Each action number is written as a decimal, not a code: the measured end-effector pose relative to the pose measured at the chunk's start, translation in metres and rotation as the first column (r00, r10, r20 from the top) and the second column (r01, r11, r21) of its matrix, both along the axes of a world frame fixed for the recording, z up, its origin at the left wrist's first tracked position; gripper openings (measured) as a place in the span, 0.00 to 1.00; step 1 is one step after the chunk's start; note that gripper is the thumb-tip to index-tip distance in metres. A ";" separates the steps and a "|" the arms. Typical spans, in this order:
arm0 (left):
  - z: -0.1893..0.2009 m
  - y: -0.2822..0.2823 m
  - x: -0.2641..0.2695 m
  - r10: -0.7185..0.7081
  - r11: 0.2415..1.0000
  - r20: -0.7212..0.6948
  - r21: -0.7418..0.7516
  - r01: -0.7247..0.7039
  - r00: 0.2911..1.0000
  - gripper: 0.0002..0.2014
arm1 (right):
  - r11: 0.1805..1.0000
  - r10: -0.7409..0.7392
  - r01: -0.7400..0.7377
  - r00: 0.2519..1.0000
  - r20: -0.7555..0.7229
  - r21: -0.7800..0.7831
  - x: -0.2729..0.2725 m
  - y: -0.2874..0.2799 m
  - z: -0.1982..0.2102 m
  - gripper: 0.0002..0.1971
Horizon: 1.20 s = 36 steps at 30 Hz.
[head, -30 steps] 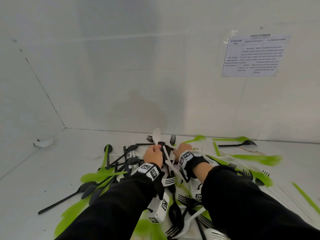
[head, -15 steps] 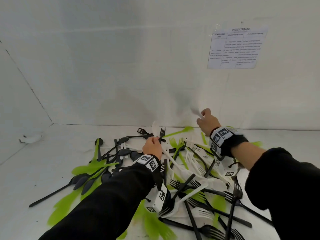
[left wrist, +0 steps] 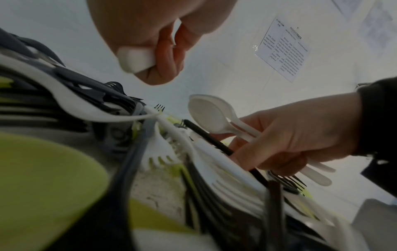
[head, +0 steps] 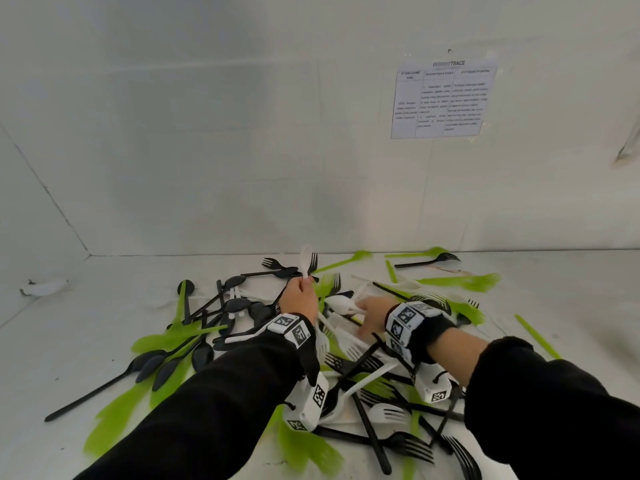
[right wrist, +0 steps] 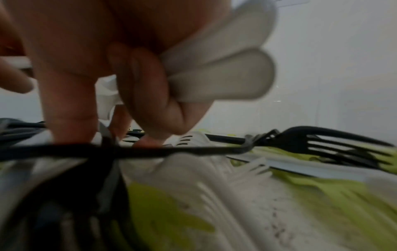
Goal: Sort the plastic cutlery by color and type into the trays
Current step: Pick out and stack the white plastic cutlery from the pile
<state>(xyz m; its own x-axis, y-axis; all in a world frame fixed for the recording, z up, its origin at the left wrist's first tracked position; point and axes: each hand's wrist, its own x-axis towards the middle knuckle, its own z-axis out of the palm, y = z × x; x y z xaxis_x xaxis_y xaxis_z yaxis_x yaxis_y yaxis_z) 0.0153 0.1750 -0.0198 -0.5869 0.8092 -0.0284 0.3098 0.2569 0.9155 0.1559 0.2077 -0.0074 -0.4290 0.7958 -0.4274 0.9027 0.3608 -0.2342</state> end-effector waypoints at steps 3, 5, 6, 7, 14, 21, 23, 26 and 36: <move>0.001 -0.002 0.000 0.015 1.000 -0.010 0.002 -0.015 1.000 0.16 | 0.999 0.021 -0.019 0.998 -0.053 0.047 -0.004 -0.006 -0.006 0.18; 0.000 -0.003 0.000 0.022 1.000 0.004 0.006 -0.022 1.000 0.16 | 0.995 -0.026 0.030 0.999 -0.045 0.094 0.002 -0.005 -0.006 0.25; -0.001 -0.004 0.000 0.024 1.000 0.010 0.008 -0.025 1.000 0.16 | 0.990 -0.067 0.072 0.997 -0.041 0.121 0.007 -0.003 -0.005 0.28; -0.002 -0.006 0.001 0.025 1.000 0.012 0.011 -0.025 1.000 0.16 | 0.982 -0.106 0.112 0.993 -0.048 0.150 0.014 0.000 -0.003 0.28; -0.003 -0.018 0.010 -0.008 1.000 0.019 -0.010 0.008 1.000 0.16 | 0.907 -0.288 0.330 0.939 -0.188 0.261 0.070 0.018 0.023 0.07; -0.005 -0.035 0.022 0.033 0.999 0.079 0.014 -0.034 0.996 0.15 | 0.979 -0.173 0.190 0.965 -0.196 0.074 0.061 -0.013 0.017 0.19; -0.005 -0.043 0.024 0.058 0.998 0.082 0.018 -0.059 0.995 0.15 | 0.998 -0.060 0.059 0.994 -0.088 -0.019 0.056 -0.029 0.011 0.23; -0.007 -0.054 0.025 0.076 0.997 0.068 0.006 -0.076 0.995 0.15 | 0.999 0.026 -0.028 0.998 -0.060 -0.026 0.052 -0.043 0.001 0.18; -0.008 -0.080 0.040 0.110 0.994 0.054 -0.010 -0.110 0.992 0.16 | 0.999 0.037 -0.036 0.999 -0.024 0.036 0.057 -0.051 -0.007 0.15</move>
<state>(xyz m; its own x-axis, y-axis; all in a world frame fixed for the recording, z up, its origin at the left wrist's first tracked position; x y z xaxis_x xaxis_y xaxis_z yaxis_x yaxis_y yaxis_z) 0.0553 0.0953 -0.0275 -0.6696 0.7396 -0.0678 0.2295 0.2928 0.9282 0.2134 0.1562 -0.0140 -0.4677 0.7940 -0.3884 0.8831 0.4016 -0.2424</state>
